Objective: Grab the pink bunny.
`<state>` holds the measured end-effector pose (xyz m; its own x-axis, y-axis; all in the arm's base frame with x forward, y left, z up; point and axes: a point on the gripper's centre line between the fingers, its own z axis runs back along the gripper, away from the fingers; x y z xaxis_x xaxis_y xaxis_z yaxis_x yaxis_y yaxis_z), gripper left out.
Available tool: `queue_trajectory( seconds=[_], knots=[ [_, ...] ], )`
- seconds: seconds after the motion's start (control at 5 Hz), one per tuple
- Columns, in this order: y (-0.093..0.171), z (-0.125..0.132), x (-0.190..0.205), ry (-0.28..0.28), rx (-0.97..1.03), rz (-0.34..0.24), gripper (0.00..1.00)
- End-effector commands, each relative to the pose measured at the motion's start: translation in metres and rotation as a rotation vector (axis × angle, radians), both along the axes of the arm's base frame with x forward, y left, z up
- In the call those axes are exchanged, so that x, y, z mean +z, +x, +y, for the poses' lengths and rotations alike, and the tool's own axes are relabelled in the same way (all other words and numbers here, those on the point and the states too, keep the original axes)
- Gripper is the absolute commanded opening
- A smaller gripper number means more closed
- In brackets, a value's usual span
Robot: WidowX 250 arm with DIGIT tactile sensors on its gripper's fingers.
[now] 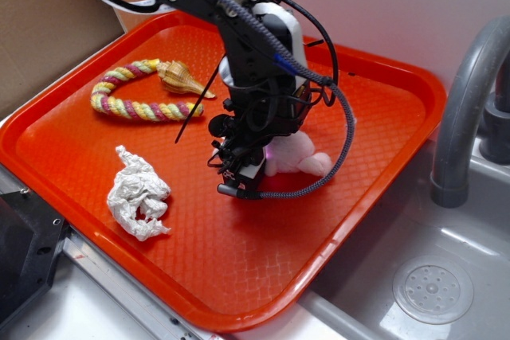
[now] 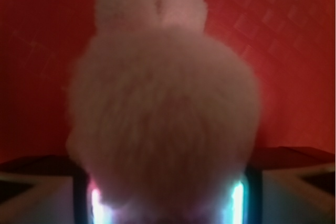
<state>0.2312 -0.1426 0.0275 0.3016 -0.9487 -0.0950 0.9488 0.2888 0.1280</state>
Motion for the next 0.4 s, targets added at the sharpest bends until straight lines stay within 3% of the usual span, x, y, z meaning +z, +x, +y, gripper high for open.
queue_trajectory(
  seconds=[0.0,0.2],
  knots=[
    [-0.002,0.049,0.081,-0.087,0.474,-0.157,0.0],
    [-0.008,0.087,0.123,-0.153,0.738,-0.068,0.0]
  ],
)
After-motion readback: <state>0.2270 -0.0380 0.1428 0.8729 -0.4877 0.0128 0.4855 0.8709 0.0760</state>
